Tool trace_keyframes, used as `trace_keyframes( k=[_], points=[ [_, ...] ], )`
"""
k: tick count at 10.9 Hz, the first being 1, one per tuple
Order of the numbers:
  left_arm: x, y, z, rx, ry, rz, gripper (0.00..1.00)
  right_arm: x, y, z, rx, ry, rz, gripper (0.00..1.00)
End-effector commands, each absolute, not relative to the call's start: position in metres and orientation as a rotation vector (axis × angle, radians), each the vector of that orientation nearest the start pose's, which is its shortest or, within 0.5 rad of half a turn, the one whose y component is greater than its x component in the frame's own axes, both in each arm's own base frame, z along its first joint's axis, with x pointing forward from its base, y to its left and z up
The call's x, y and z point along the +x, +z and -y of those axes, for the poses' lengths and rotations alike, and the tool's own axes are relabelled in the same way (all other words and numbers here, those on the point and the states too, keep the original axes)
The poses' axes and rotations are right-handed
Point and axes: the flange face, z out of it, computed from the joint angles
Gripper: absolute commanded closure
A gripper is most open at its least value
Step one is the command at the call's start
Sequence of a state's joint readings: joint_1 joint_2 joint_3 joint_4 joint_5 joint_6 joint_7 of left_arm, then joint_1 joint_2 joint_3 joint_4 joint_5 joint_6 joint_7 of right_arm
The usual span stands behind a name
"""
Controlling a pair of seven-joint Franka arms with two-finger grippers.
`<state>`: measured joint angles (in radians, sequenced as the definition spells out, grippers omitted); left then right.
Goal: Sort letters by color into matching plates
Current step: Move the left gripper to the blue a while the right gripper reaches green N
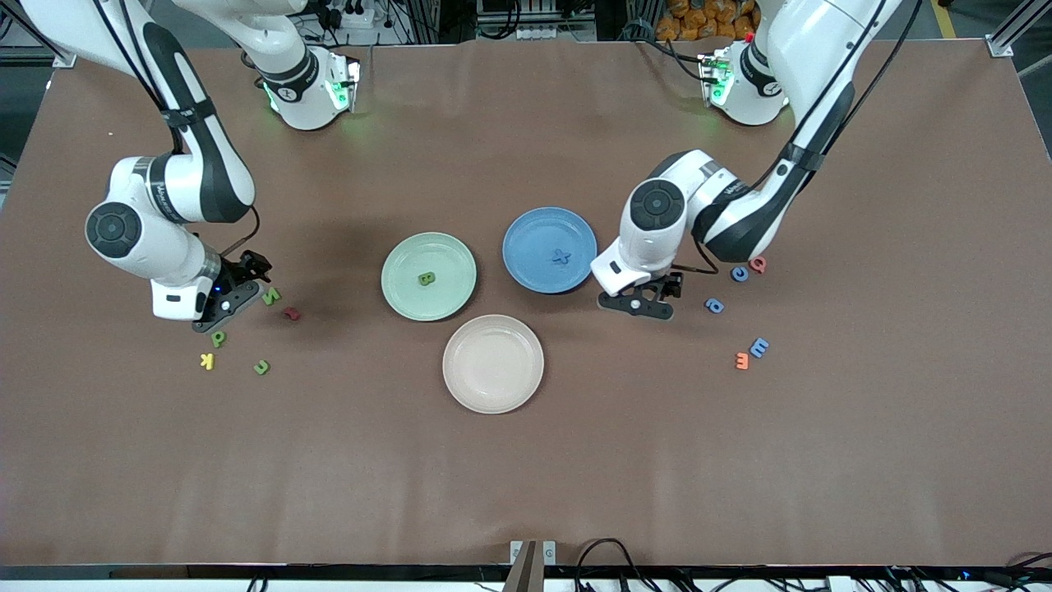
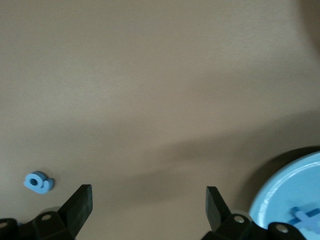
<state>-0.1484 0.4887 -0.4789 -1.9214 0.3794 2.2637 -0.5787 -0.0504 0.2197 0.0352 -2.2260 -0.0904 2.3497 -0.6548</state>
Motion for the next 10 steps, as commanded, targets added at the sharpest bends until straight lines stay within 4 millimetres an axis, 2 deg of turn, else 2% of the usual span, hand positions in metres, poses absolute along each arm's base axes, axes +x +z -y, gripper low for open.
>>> trace_keyframes(
  k=[1, 2, 5, 8, 10],
  points=[
    [0.522, 0.262, 0.309, -2.982, 0.028, -0.499, 0.0, 0.537, 0.245, 0.013, -2.966, 0.105, 1.126, 0.0],
    [0.528, 0.261, 0.293, -2.976, 0.041, -0.531, 0.0, 0.535, 0.239, 0.014, -2.97, 0.078, 1.127, 0.0],
    [0.534, 0.261, 0.263, -2.966, 0.043, -0.613, 0.0, 0.522, 0.226, 0.017, -2.964, 0.085, 1.116, 0.0],
    [0.539, 0.238, 0.205, -3.004, -0.019, -0.707, 0.0, 0.505, 0.217, 0.02, -2.967, 0.076, 1.112, 0.0],
    [0.533, 0.233, 0.201, -3.006, -0.002, -0.73, 0.0, 0.497, 0.216, 0.019, -2.963, 0.089, 1.112, 0.0]
  ],
)
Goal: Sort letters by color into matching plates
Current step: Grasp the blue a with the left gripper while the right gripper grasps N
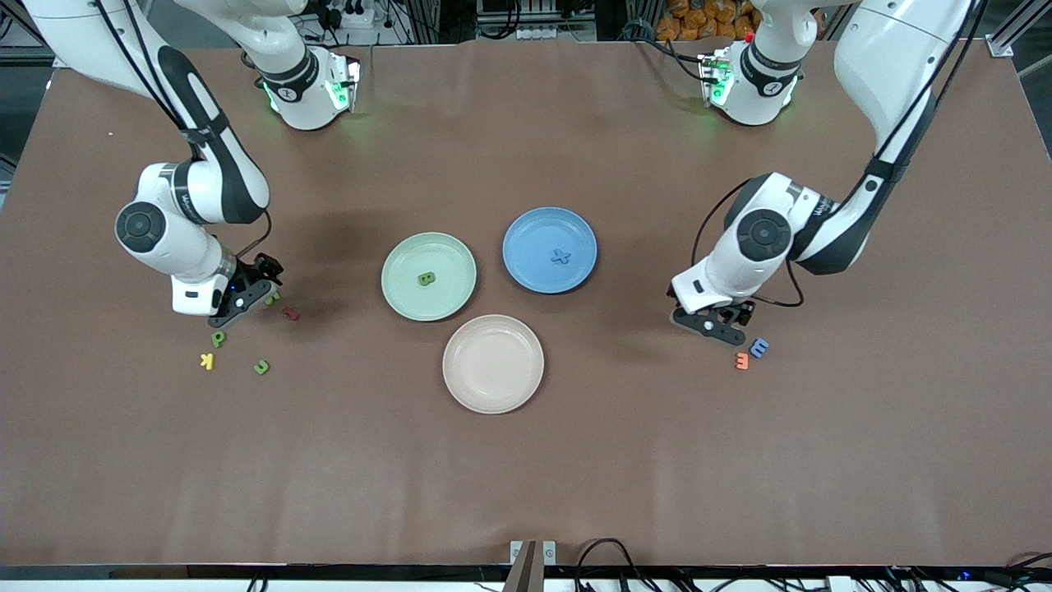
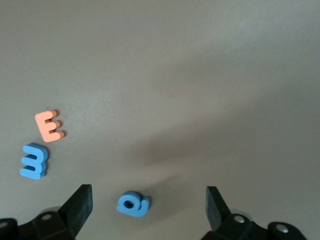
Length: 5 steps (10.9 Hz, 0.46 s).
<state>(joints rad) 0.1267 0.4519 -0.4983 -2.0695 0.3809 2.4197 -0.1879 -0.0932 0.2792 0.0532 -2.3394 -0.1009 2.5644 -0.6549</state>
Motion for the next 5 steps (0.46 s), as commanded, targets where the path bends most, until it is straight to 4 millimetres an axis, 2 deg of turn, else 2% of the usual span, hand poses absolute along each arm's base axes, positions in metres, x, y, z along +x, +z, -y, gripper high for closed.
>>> trace_keyframes(
  k=[1, 3, 5],
  points=[
    [0.533, 0.232, 0.199, -3.006, 0.003, -0.729, 0.0, 0.49, 0.212, 0.019, -2.958, 0.107, 1.109, 0.0],
    [0.53, 0.229, 0.199, -3.008, 0.004, -0.733, 0.0, 0.481, 0.204, 0.018, -2.956, 0.098, 1.111, 0.0],
    [0.527, 0.221, 0.184, -3.036, -0.029, -0.711, 0.0, 0.478, 0.198, 0.018, -2.953, 0.101, 1.111, 0.0]
  ],
)
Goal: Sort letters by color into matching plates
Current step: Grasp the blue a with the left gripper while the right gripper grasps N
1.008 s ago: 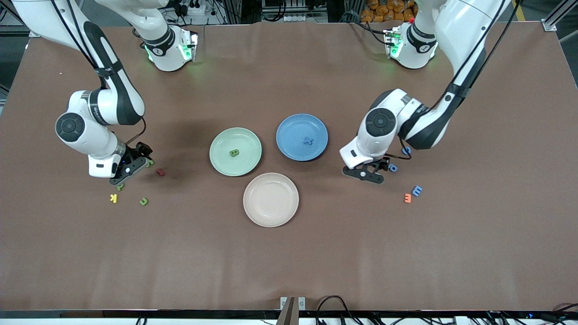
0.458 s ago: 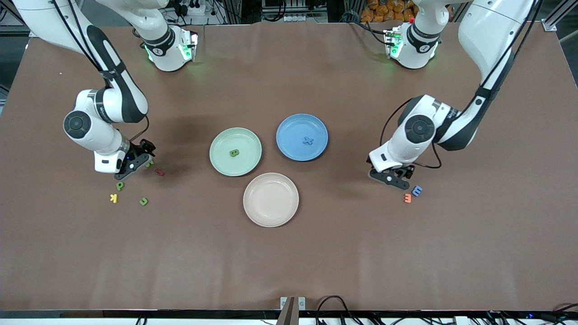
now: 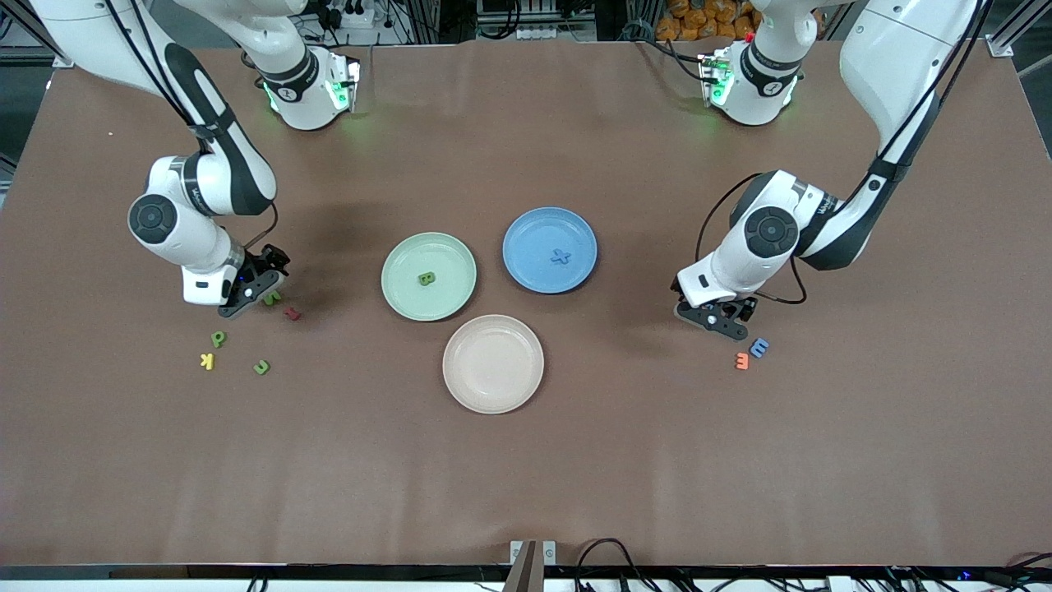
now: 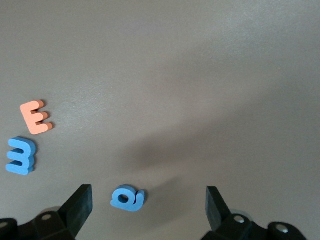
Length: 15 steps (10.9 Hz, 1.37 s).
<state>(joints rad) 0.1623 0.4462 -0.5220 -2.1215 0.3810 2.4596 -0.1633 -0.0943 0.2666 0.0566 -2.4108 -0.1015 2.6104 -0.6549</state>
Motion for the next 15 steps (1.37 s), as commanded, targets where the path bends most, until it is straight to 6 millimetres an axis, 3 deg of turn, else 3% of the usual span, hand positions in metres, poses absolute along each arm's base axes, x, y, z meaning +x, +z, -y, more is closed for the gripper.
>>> trace_keyframes(
  k=[1, 7, 15],
  points=[
    [0.523, 0.218, 0.186, -3.03, -0.031, -0.759, 0.0, 0.477, 0.196, 0.018, -2.952, 0.106, 1.111, 0.0],
    [0.509, 0.197, 0.166, -2.983, -0.109, -0.944, 0.0, 0.479, 0.179, 0.03, -2.961, 0.076, 1.141, 0.0],
    [0.504, 0.182, 0.168, -2.96, -0.14, -1.032, 0.0, 0.483, 0.167, 0.028, -2.962, 0.053, 1.137, 0.0]
  ],
)
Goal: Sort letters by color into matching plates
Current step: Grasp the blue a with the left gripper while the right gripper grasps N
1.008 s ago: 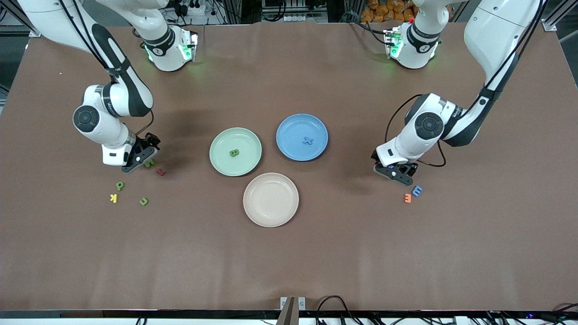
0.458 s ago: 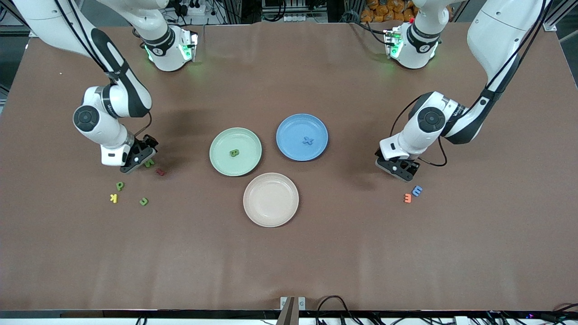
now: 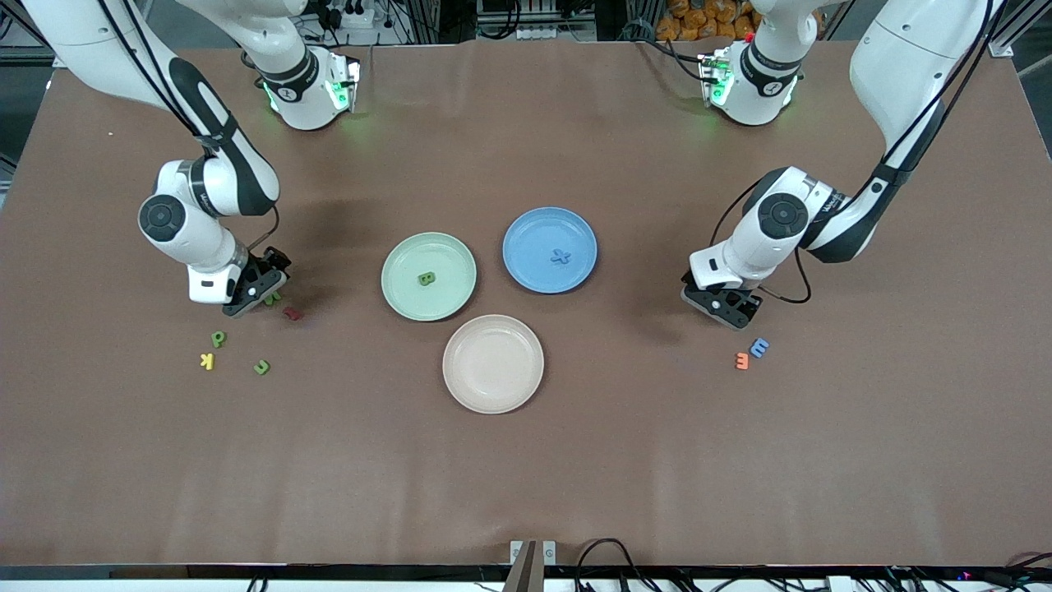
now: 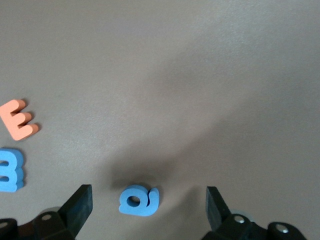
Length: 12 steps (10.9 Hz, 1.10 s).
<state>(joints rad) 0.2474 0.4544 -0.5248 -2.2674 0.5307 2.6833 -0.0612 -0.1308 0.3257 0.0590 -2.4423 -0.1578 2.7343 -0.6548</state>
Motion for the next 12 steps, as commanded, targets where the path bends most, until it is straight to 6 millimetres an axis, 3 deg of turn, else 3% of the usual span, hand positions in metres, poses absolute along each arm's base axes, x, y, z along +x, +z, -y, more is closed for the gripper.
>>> trace_keyframes(
  k=[1, 10, 12],
  points=[
    [0.504, 0.181, 0.166, -2.963, -0.134, -1.025, 0.0, 0.483, 0.166, 0.027, -2.962, 0.052, 1.135, 0.0],
    [0.504, 0.175, 0.152, -2.98, -0.108, -0.988, 0.1, 0.493, 0.162, 0.026, -2.971, 0.035, 1.121, 0.0],
    [0.504, 0.174, 0.153, -2.983, -0.108, -0.983, 0.14, 0.493, 0.162, 0.026, -2.968, 0.038, 1.155, 0.16]
  ],
)
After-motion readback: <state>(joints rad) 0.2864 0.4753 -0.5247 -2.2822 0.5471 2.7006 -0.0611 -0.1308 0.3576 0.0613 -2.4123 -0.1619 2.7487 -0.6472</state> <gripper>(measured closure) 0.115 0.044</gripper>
